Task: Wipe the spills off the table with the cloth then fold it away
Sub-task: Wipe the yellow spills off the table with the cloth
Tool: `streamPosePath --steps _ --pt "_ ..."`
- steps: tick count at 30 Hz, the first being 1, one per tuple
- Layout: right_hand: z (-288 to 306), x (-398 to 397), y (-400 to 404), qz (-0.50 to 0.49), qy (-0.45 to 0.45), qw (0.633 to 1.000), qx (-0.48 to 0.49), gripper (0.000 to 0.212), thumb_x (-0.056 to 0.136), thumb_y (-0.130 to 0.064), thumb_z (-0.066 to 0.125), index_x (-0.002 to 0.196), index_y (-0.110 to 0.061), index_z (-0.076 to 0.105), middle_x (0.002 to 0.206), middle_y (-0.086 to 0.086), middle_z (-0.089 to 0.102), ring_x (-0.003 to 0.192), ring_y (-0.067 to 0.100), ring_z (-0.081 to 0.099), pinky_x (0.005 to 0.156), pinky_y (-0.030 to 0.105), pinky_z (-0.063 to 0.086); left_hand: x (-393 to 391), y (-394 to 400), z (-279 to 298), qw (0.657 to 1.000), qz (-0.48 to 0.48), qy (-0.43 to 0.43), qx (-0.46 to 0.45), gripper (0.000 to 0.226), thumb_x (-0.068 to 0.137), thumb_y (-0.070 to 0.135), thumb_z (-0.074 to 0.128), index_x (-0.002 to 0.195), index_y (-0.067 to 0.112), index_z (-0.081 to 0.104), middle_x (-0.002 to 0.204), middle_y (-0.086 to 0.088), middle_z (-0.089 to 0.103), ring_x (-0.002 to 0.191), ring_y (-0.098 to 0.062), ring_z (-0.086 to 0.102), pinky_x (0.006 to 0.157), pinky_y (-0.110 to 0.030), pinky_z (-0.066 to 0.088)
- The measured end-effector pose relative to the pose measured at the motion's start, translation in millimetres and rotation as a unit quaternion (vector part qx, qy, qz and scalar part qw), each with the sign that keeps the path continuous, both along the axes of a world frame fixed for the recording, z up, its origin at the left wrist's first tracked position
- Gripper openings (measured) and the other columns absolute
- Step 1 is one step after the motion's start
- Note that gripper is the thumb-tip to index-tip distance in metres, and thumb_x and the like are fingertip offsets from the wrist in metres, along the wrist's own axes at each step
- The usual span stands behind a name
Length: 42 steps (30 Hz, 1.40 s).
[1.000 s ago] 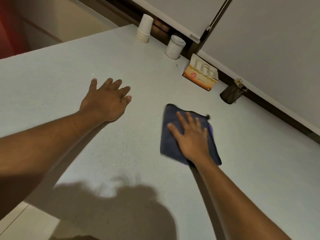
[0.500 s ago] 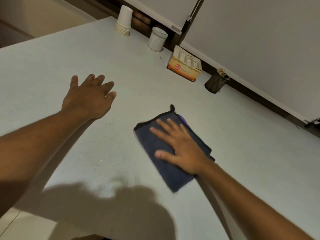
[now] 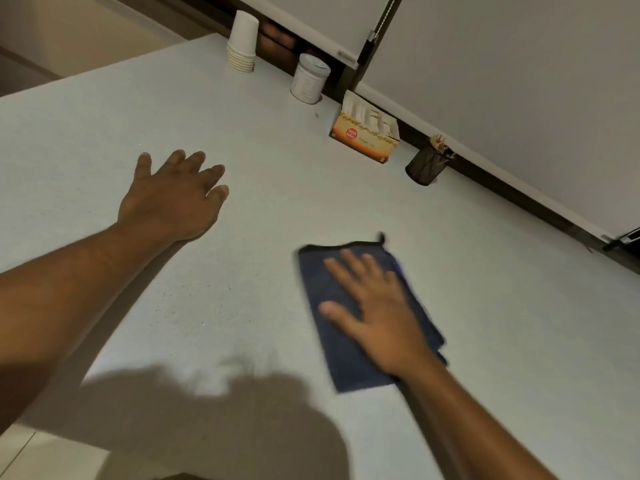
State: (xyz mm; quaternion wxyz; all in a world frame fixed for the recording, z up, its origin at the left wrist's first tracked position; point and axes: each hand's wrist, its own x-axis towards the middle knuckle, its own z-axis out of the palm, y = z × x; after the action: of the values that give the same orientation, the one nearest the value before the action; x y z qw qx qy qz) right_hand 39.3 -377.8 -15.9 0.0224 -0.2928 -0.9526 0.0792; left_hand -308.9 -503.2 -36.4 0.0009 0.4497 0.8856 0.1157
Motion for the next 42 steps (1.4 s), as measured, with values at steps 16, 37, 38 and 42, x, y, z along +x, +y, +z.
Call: streamPosePath --steps 16,37,38,42 --pt "-5 -21 -21 0.005 -0.008 1.000 -0.010 0.074 0.091 -0.092 0.016 0.158 -0.066 0.001 0.173 -0.032 -0.005 0.161 0.003 -0.013 0.129 0.044 -0.006 2 -4 -1 1.000 0.005 -0.021 0.016 0.079 0.099 0.070 0.010 0.169 0.035 0.024 0.180 -0.001 0.018 0.167 -0.025 0.011 0.131 -0.063 0.004" --pt "-4 -77 78 -0.051 -0.020 0.999 0.002 0.081 0.090 -0.092 0.013 0.162 -0.056 0.007 0.177 -0.017 0.008 0.164 0.018 0.004 0.129 0.058 0.004 0 -1 -1 1.000 0.003 -0.019 0.019 0.085 0.095 0.074 -0.001 0.169 0.037 0.024 0.180 0.001 0.018 0.167 -0.025 0.012 0.131 -0.064 0.005" --pt "-2 -52 85 -0.065 -0.020 0.998 -0.001 0.082 0.090 -0.092 0.014 0.163 -0.056 0.010 0.177 -0.018 0.009 0.164 0.017 0.005 0.129 0.058 0.006 0 -1 -2 1.000 0.004 -0.020 0.020 0.086 0.095 0.074 -0.001 0.169 0.038 0.023 0.180 0.001 0.018 0.167 -0.024 0.012 0.131 -0.063 0.005" --pt "12 -8 142 -0.225 -0.044 0.973 -0.019 0.084 0.092 -0.085 0.023 0.166 -0.046 0.017 0.178 -0.005 0.013 0.164 0.027 0.009 0.127 0.065 0.008 3 2 -2 0.999 0.013 -0.017 0.026 0.080 0.100 0.072 0.002 0.168 0.037 0.027 0.180 0.000 0.021 0.167 -0.025 0.013 0.130 -0.065 0.005"
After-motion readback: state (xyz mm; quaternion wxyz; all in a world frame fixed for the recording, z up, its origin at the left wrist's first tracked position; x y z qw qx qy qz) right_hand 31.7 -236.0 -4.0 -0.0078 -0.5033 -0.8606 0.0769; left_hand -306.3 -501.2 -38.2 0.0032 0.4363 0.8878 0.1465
